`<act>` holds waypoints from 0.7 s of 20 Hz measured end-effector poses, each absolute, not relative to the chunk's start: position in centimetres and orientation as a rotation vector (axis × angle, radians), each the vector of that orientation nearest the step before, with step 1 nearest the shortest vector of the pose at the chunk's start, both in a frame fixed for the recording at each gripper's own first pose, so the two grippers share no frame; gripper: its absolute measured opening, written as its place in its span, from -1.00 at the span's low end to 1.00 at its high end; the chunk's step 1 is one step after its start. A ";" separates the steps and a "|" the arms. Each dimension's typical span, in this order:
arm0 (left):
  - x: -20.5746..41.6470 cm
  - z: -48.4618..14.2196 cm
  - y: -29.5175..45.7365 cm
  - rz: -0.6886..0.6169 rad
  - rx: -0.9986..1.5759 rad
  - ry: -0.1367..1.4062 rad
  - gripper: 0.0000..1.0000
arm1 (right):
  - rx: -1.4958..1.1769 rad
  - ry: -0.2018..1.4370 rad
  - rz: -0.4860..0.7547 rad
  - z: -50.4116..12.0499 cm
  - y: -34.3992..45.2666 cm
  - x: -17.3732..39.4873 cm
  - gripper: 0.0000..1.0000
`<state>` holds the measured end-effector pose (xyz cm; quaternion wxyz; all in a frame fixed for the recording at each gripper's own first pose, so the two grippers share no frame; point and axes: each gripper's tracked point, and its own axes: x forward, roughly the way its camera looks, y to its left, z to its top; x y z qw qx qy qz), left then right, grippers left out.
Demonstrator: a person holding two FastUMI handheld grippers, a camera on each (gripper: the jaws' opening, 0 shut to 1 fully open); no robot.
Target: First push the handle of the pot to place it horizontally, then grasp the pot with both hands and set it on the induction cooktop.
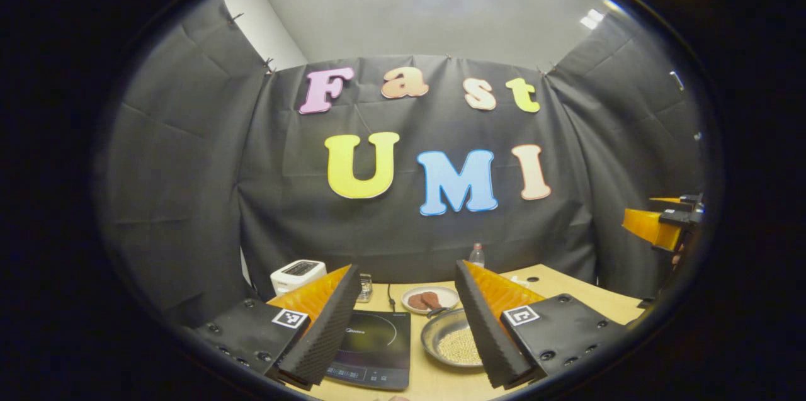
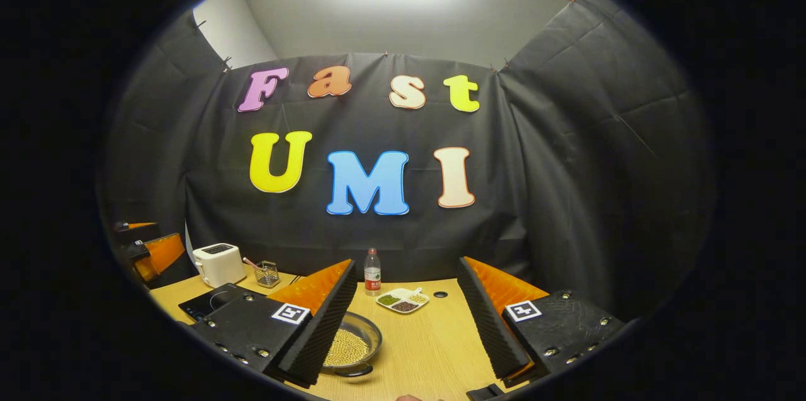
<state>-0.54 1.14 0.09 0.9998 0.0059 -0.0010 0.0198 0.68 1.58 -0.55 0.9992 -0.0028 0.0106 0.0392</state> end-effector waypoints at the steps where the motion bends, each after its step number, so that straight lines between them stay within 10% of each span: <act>1: -0.5 -0.1 1.3 0.042 0.012 -0.001 0.94 | -0.006 0.023 0.082 -0.5 1.7 0.7 0.94; 6: -0.6 0.2 1.9 0.054 0.014 -0.003 0.99 | -0.003 0.034 0.098 -0.7 2.4 0.9 0.90; 14: -0.7 0.2 3.4 0.075 0.018 -0.007 0.99 | 0.001 0.057 0.114 -1.6 3.9 1.2 -0.07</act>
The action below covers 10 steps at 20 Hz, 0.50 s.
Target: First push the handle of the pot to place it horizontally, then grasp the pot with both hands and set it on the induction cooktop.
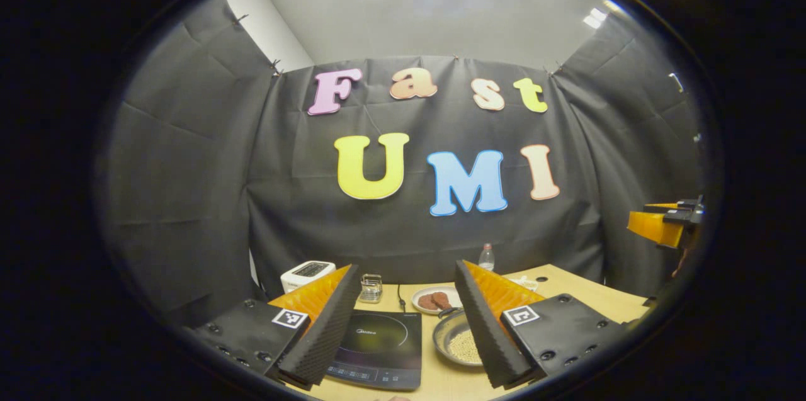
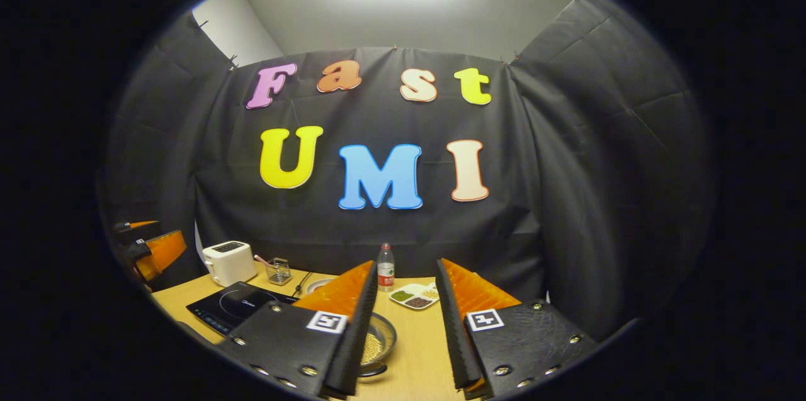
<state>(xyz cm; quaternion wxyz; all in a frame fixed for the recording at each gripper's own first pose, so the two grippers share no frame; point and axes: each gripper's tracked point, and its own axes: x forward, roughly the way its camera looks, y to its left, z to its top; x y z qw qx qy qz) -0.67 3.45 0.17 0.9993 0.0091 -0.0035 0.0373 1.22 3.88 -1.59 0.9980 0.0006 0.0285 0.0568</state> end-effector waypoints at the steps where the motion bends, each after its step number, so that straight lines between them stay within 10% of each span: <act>1: -0.7 0.1 3.7 0.077 0.019 -0.008 0.99 | 0.009 0.060 0.130 -1.1 4.1 1.2 -0.26; 3: -0.6 0.1 4.2 0.081 0.018 -0.010 0.99 | 0.001 0.077 0.148 -1.4 5.0 1.0 -0.38; 5: -0.4 0.0 4.7 0.082 0.020 -0.009 0.99 | -0.005 0.071 0.142 -1.6 5.2 1.6 -0.91; 10: -0.3 0.2 6.9 0.094 0.024 -0.018 0.99 | -0.053 0.136 0.274 -3.3 10.2 1.1 -0.89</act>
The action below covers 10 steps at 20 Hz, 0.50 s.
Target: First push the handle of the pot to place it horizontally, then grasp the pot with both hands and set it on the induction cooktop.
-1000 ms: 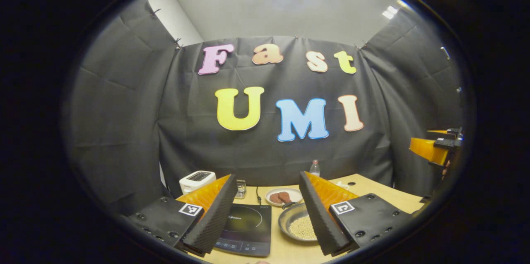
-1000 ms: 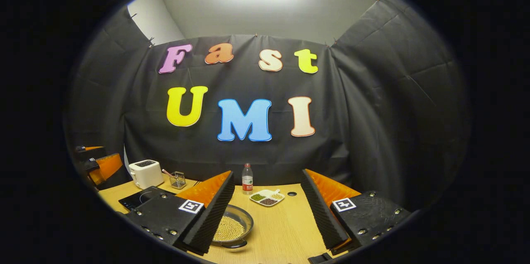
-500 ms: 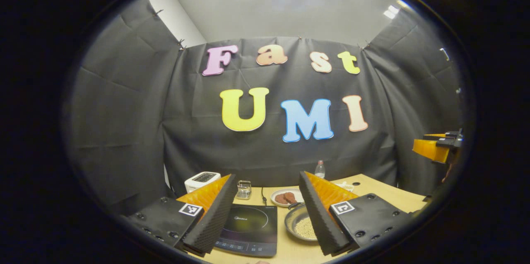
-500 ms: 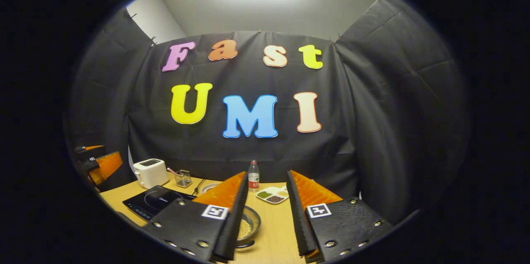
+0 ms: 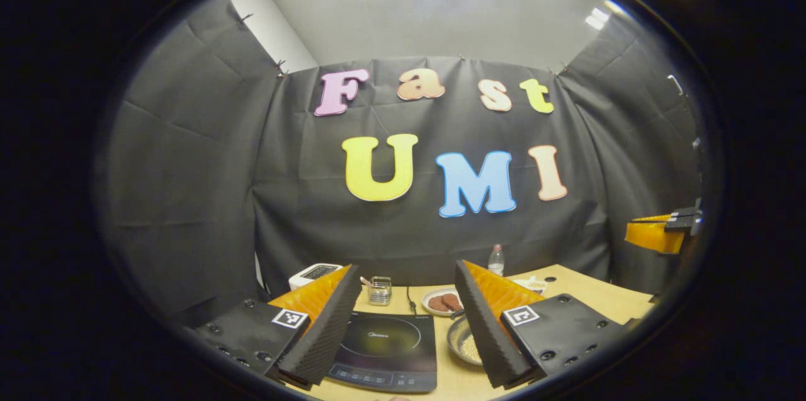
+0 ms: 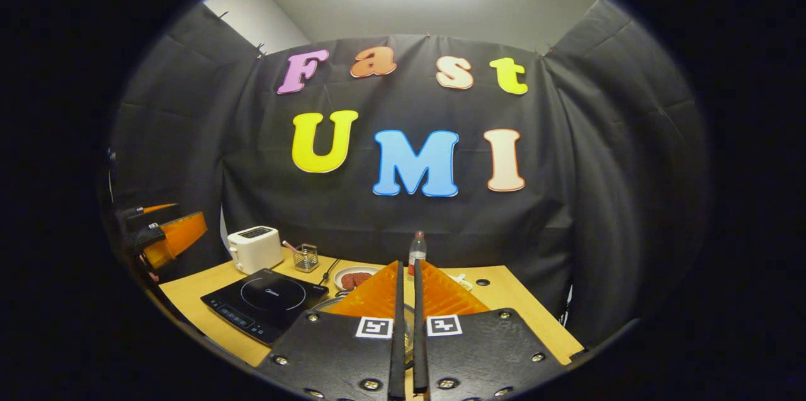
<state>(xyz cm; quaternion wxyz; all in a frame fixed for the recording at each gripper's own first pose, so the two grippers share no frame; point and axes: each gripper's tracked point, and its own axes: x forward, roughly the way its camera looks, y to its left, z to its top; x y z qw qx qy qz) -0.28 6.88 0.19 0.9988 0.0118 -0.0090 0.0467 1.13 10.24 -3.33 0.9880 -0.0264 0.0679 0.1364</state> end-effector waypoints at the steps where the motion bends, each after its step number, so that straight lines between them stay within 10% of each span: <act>1: -0.1 0.1 7.4 0.095 0.022 -0.019 0.99 | -0.060 0.152 0.286 -3.9 11.1 0.9 -0.90; 10: -0.3 -1.8 13.8 0.103 -0.007 -0.011 0.99 | -0.101 0.352 0.429 -11.0 18.0 -0.6 -0.91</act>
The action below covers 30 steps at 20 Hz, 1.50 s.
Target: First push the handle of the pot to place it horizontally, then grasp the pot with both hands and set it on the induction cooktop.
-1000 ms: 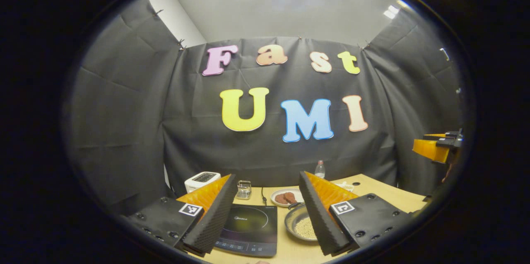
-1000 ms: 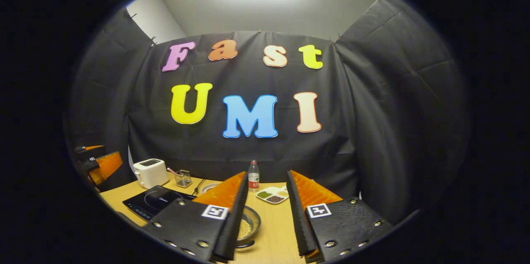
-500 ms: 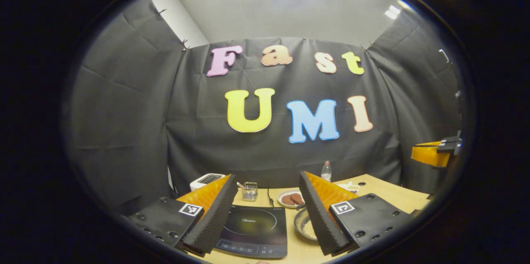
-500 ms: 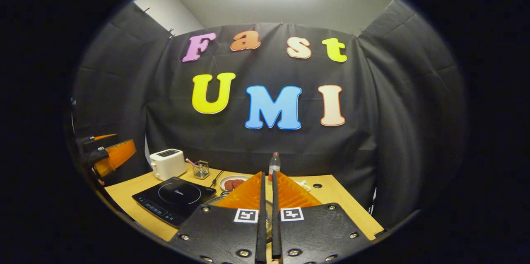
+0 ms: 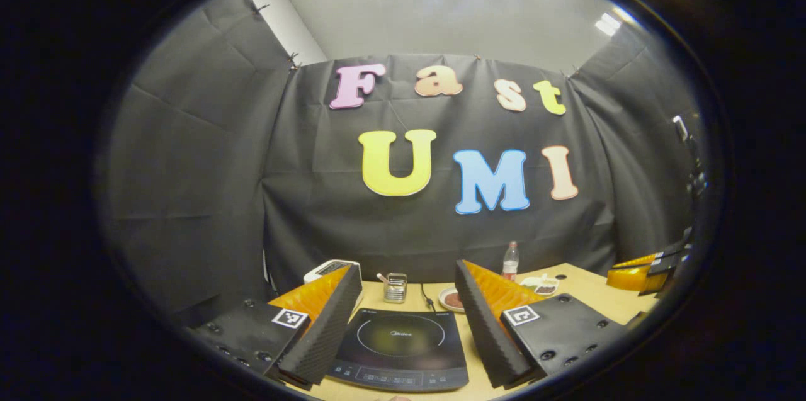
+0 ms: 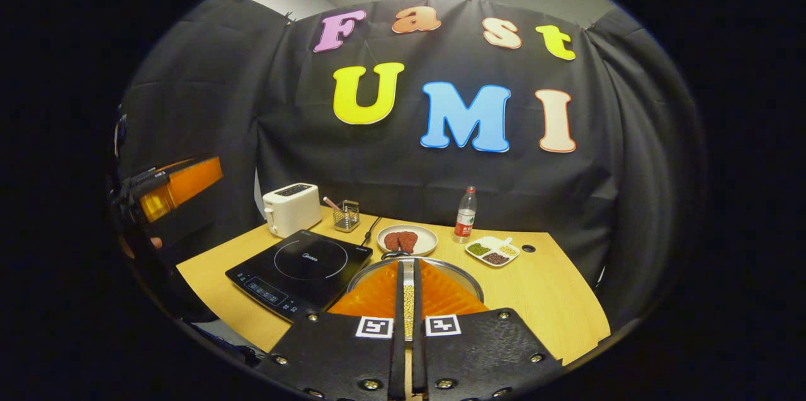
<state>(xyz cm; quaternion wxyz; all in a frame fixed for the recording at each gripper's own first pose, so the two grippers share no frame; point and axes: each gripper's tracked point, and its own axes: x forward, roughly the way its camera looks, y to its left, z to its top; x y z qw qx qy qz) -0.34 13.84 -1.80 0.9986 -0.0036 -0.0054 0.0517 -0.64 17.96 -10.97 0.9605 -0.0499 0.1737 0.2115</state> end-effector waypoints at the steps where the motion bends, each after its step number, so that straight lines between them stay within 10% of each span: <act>1: -0.4 -2.3 14.8 0.116 0.002 0.001 0.99 | -0.106 0.378 0.442 -12.0 18.5 -1.0 -0.91; 30: 7.7 -5.7 7.9 0.150 0.031 0.098 0.99 | -0.211 0.971 0.711 -31.9 14.9 -2.2 -0.94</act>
